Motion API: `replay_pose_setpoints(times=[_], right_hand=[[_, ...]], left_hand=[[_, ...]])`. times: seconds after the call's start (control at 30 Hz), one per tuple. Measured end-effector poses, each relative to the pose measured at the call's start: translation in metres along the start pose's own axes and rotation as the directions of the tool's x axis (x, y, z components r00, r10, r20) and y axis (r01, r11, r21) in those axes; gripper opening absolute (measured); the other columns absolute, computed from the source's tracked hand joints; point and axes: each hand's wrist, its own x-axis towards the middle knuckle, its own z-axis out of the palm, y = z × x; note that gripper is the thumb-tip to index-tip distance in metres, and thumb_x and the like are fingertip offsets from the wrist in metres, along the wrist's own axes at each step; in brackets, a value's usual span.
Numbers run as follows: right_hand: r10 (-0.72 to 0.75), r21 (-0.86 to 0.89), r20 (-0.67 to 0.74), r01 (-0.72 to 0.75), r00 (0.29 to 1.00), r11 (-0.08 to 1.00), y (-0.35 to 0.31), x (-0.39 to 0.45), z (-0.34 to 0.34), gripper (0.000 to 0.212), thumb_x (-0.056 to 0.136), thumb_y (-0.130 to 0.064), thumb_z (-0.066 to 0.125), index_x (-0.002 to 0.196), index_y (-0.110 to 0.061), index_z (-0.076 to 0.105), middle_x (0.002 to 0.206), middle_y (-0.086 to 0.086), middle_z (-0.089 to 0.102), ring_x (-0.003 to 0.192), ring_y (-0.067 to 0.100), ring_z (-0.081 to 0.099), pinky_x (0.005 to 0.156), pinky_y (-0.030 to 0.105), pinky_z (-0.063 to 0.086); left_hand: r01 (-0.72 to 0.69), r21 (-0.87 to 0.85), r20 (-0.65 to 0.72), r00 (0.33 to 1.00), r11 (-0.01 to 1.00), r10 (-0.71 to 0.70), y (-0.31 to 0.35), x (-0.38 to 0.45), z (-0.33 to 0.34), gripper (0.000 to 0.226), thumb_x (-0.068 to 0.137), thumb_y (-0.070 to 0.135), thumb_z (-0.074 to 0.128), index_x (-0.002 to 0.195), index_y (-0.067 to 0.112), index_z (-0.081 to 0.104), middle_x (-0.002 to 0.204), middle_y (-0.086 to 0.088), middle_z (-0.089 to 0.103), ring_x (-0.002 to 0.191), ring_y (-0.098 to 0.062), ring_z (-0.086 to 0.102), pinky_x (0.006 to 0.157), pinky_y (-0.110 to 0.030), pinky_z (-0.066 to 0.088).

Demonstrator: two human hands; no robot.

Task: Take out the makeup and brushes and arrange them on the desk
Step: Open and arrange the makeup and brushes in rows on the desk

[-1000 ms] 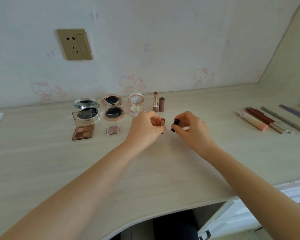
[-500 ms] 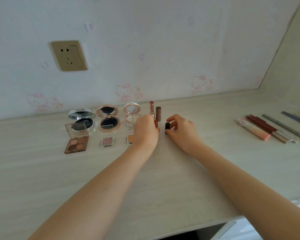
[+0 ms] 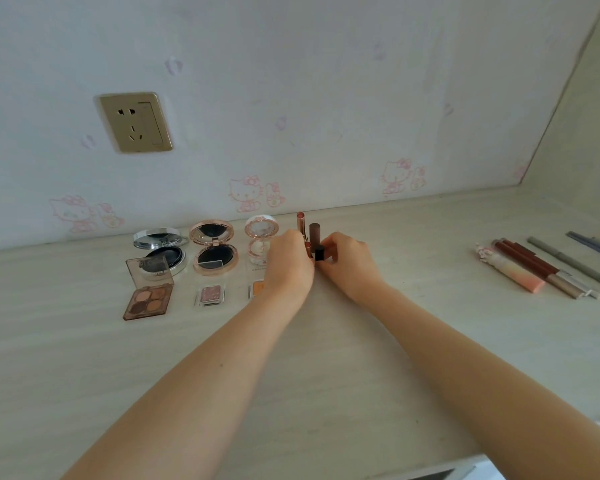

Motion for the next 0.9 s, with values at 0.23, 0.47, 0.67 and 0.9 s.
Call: replay_pose_setpoints(times=[0.23,0.47,0.67,0.9], right_hand=[[-0.024,-0.007,0.014,0.025,1.000,1.000,0.002,0.002,0.000,0.020,0.082,-0.018,0.062,0.102,-0.016,0.063,0.094,-0.002,0.069,0.093,0.019,0.056,0.078,0.035,0.050],[-0.032,0.017,-0.006,0.032,0.999,0.999,0.007,-0.004,-0.006,0.027,0.082,-0.022,0.067,0.108,-0.016,0.061,0.092,-0.008,0.062,0.087,0.011,0.054,0.075,0.026,0.045],[-0.037,-0.040,-0.003,0.037,0.999,0.999,0.013,-0.019,-0.023,0.032,0.085,-0.021,0.067,0.115,-0.014,0.059,0.103,-0.004,0.062,0.096,0.013,0.056,0.080,0.020,0.039],[-0.091,-0.246,0.035,0.096,0.995,0.965,0.020,-0.055,-0.062,0.032,0.093,-0.021,0.055,0.124,-0.013,0.056,0.125,0.004,0.055,0.112,0.020,0.053,0.088,0.024,0.040]], left_hand=[[0.008,0.010,-0.003,1.000,1.000,-0.008,-0.002,0.002,0.000,0.010,0.082,-0.002,0.059,0.091,0.002,0.061,0.089,-0.013,0.064,0.082,-0.028,0.060,0.063,-0.034,0.044],[-0.021,0.007,-0.018,1.000,1.000,0.021,-0.001,-0.002,-0.006,0.027,0.079,0.002,0.065,0.105,0.006,0.058,0.094,-0.011,0.066,0.091,-0.027,0.061,0.073,-0.038,0.050],[-0.024,0.028,-0.010,1.000,0.999,0.024,0.000,-0.009,-0.019,0.033,0.083,0.005,0.064,0.114,0.007,0.053,0.106,-0.013,0.060,0.098,-0.029,0.056,0.081,-0.045,0.052],[-0.250,0.142,-0.058,0.964,0.958,0.260,0.019,-0.032,-0.028,0.024,0.086,0.008,0.059,0.110,0.008,0.056,0.109,-0.011,0.063,0.103,-0.029,0.059,0.078,-0.044,0.051]])
